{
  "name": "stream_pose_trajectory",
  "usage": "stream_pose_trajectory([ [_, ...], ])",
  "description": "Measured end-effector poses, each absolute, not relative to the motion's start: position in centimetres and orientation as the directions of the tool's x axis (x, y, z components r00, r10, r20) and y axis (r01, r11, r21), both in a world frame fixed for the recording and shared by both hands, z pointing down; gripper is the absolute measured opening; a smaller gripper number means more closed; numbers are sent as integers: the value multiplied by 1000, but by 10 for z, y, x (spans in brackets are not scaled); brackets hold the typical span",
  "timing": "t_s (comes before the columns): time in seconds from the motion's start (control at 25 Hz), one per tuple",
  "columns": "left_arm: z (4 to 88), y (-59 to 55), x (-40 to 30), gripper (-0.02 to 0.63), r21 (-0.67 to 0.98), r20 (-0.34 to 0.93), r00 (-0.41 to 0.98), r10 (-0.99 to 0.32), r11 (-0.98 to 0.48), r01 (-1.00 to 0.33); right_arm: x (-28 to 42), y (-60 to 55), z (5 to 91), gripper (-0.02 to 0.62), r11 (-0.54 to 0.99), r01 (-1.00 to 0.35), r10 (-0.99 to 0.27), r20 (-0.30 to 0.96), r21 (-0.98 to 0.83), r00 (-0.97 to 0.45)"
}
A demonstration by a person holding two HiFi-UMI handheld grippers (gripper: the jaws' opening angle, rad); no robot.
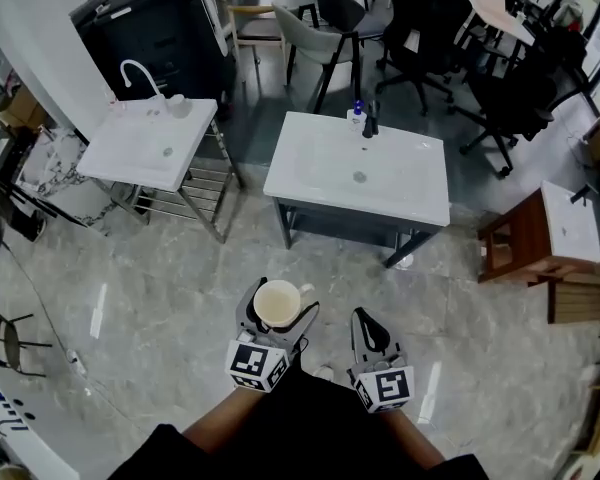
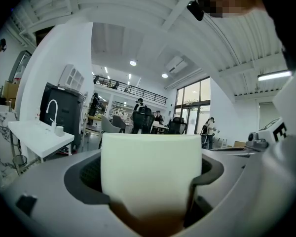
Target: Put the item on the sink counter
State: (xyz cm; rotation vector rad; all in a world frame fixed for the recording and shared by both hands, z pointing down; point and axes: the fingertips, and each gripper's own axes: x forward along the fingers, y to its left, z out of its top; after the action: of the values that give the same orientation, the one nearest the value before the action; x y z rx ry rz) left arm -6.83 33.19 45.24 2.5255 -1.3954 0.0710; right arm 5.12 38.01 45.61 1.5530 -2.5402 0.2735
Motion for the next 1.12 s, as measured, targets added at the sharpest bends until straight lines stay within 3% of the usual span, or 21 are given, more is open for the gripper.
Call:
stream_pose_trajectory([
  [0.6,442,169,-115,463,204,152,637,-756,-606,-769,-1,198,427,31,353,-935,-911,220,-17,-348],
  [1.12,470,108,-146,463,222,164,726,-668,-692,-687,-39,122,436,31,290,-957,-930,237,6,-281],
])
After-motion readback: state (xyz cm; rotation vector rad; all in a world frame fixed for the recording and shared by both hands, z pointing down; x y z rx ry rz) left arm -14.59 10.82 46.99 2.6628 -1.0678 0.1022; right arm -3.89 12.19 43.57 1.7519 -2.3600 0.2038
